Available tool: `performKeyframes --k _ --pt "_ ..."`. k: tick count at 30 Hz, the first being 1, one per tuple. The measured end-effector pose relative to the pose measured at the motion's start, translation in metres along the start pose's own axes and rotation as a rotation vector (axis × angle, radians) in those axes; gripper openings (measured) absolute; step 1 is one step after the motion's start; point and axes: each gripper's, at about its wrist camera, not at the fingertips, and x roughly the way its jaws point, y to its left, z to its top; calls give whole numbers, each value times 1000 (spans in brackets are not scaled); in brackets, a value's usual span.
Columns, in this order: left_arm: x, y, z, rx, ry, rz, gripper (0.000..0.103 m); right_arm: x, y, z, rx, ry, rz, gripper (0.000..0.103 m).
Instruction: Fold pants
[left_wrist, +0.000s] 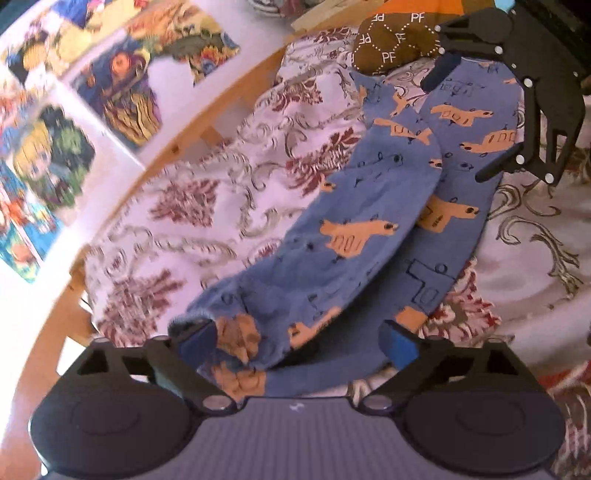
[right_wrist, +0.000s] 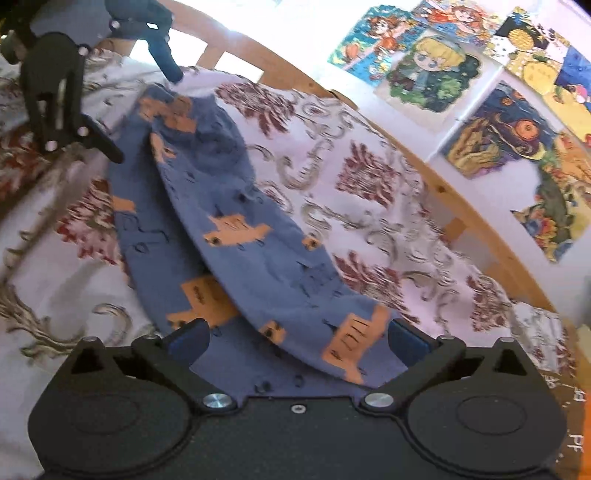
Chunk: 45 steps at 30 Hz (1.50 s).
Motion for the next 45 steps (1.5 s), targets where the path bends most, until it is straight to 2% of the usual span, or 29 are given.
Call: performKeyframes --k 5,11,16,17,18,19,21,22,24,25,26,27,28,30,32,45 --pt "9 -11 10 38 -19 48 103 9 0 -4 -36 -17 -32 102" --pt "23 -14 8 99 25 41 103 27 12 -6 -134 -32 -40 102" --pt "28 -10 6 101 40 30 103 30 21 -6 -165 -70 -58 99" --pt "27 -10 7 105 35 31 101 30 22 -5 -171 -75 -63 92" --pt "26 -10 7 115 26 35 93 30 24 -5 -178 -76 -66 81" --pt "26 -11 7 130 20 40 89 31 26 -5 -189 -74 -64 75" --pt "27 -13 6 154 18 38 72 33 28 -5 -203 -67 -52 53" --pt "28 -14 6 162 18 27 67 33 29 -5 -208 -63 -41 46" --pt "30 -17 5 173 27 1 45 35 31 -5 -219 -56 -31 21" --pt "31 -17 5 173 32 -7 39 34 33 -5 -225 -57 -26 13" --pt "32 -17 4 168 38 -16 27 34 34 -5 -231 -61 -25 2" --pt "33 -16 4 157 45 -27 19 33 35 -5 -235 -65 -24 1" --pt "33 -15 4 140 50 -39 17 31 36 -5 -237 -71 -24 1" --pt "32 -12 3 115 50 -50 6 27 36 -4 -230 -76 -23 0" --pt "30 -10 2 109 49 -50 1 23 35 -3 -223 -77 -24 0" --pt "6 -13 -6 140 35 -53 0 -17 50 2 -236 -86 17 0"
